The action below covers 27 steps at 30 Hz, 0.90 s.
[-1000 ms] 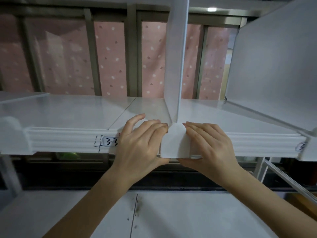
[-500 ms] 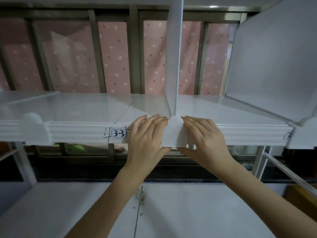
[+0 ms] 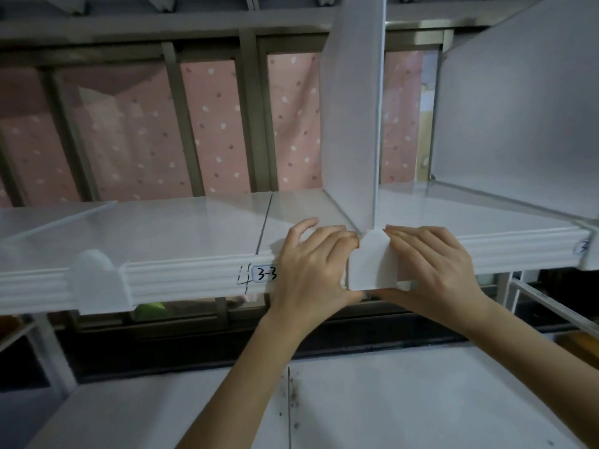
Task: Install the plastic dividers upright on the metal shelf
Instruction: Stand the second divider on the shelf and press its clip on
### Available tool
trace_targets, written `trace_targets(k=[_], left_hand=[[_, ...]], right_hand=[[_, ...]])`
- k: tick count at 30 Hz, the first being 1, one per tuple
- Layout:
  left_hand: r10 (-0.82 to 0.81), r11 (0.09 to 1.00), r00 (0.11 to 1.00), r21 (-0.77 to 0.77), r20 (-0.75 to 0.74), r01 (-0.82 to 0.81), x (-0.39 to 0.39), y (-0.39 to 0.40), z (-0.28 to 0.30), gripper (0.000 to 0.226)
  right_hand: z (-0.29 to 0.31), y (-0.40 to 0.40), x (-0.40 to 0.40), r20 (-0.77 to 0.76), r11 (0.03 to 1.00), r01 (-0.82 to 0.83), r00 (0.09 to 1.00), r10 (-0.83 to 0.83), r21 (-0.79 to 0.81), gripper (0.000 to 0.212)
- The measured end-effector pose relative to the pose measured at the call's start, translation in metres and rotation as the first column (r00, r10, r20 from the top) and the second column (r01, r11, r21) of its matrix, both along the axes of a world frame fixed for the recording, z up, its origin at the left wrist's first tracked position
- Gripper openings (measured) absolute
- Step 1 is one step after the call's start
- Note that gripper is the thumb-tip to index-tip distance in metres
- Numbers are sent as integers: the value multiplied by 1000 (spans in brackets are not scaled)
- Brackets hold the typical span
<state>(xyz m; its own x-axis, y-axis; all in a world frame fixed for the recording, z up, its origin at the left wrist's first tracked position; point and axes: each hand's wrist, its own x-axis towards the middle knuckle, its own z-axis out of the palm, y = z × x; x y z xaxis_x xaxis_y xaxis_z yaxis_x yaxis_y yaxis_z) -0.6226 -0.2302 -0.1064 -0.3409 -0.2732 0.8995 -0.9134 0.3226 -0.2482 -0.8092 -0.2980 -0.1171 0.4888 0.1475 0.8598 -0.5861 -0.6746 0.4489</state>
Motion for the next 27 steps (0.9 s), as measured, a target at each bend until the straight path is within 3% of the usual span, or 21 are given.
trace_targets(k=[27], left_hand=[[22,999,996,-27,87,-20,84,30,7,44]], right_hand=[[-1,26,82,10,995,-78,997,78,62,58]])
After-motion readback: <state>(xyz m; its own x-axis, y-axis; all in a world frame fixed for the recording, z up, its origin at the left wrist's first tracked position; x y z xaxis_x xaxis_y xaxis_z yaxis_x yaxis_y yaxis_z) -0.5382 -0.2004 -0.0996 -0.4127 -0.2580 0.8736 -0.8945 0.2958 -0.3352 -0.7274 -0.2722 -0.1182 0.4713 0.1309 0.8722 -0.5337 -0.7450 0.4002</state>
